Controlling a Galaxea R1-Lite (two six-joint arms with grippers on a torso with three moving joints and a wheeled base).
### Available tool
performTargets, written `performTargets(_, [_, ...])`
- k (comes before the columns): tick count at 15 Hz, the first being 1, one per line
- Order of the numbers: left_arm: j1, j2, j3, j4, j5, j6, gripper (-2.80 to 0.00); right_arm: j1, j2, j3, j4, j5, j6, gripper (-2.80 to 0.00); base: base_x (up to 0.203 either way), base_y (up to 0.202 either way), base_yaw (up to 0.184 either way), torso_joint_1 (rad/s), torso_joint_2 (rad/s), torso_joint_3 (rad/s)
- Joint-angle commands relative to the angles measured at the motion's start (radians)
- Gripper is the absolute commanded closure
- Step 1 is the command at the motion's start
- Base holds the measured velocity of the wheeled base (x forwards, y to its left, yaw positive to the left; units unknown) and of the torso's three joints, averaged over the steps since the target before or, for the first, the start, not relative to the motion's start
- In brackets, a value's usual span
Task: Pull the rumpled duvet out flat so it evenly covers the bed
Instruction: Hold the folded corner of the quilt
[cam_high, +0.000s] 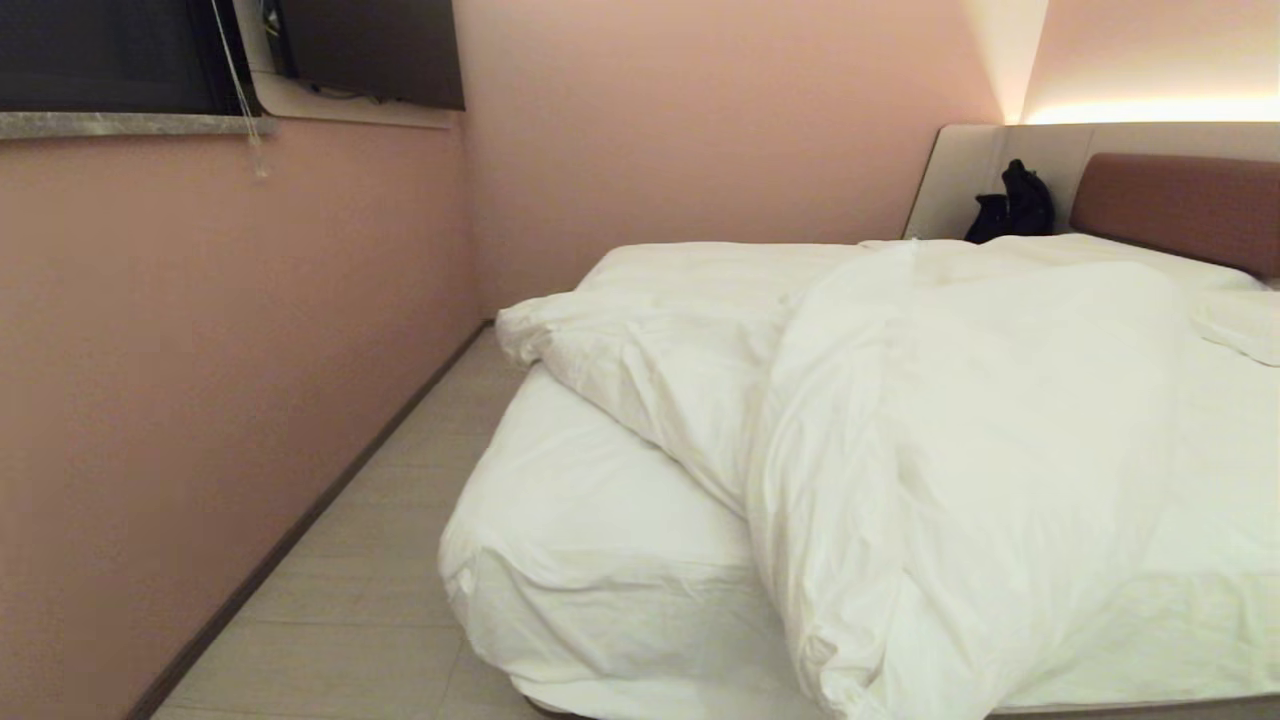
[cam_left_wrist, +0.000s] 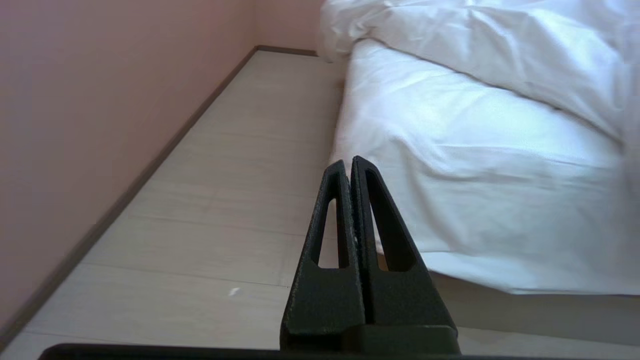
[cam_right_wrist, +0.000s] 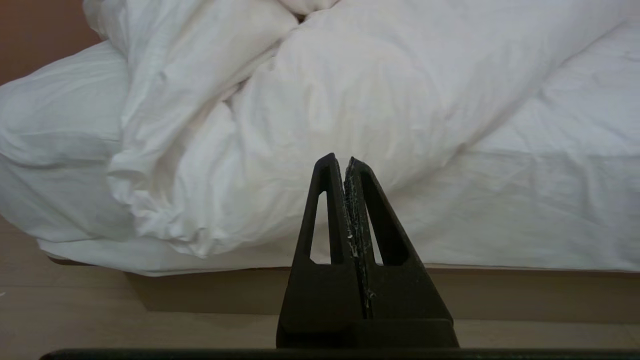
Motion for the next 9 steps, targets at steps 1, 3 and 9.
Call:
performTargets(1, [0.001,0.0,0.0,0.0,0.001,-0.001,0.0,0.0,0.0,0.0,0.0,0.0,0.0,0.0,0.0,-0.194,0.0,-0.001,0.0,0.003])
performTargets(3, [0.001,0.001,0.0,0.0,-0.001,0.0,0.0,0.0,0.0,0.0,0.0,0.0,0.0,0.0,0.0,-0.193,0.001,0.002,0.01,0.004])
performTargets(9, [0.001,0.0,0.0,0.0,-0.001,0.002,0.0,0.0,0.0,0.0,0.0,0.0,0.0,0.0,0.0,-0.194,-0.002,0.002,0.0,0.003])
